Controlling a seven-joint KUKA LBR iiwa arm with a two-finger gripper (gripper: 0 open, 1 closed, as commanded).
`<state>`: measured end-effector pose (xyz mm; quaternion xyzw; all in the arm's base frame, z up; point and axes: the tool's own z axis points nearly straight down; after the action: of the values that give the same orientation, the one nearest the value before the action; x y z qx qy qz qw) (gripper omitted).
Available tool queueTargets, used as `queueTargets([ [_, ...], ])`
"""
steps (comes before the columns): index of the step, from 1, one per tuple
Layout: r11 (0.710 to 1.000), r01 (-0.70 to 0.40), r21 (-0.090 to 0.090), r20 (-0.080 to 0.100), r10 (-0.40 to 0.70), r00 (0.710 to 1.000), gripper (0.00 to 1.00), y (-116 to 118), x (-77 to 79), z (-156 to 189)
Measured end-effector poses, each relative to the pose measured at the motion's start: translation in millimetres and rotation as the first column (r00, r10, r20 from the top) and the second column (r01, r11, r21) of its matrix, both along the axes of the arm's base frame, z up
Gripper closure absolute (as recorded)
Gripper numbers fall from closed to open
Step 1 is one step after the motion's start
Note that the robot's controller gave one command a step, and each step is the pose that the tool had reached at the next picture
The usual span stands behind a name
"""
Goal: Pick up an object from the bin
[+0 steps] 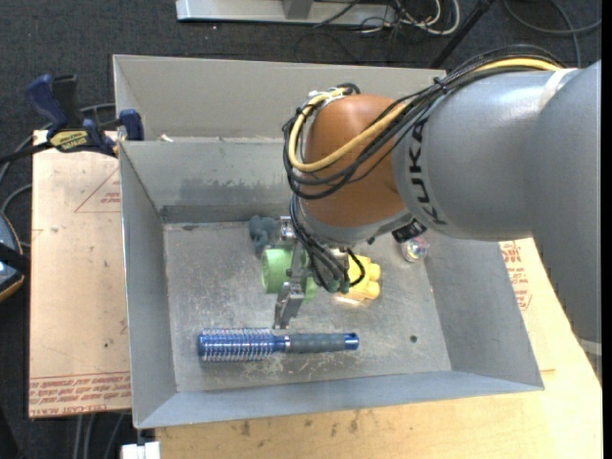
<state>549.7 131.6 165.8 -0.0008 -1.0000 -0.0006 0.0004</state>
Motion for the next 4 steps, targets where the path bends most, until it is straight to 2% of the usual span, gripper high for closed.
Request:
queueTargets([
  [1, 0.995, 0.095, -0.003, -0.009, -0.095, 0.995, 0.0, -22.0, -55.5, -59.1],
  [2, 0.995, 0.097, 0.0, -0.001, -0.097, 0.995, 1.0, -21.5, -52.4, -56.5],
  [3, 0.998, 0.06, 0.003, 0.011, -0.06, 0.998, 1.0, -5.4, -54.4, 58.9],
  [4, 0.986, -0.166, -0.001, -0.005, 0.166, 0.986, 1.0, -38.1, -29.2, -60.4],
])
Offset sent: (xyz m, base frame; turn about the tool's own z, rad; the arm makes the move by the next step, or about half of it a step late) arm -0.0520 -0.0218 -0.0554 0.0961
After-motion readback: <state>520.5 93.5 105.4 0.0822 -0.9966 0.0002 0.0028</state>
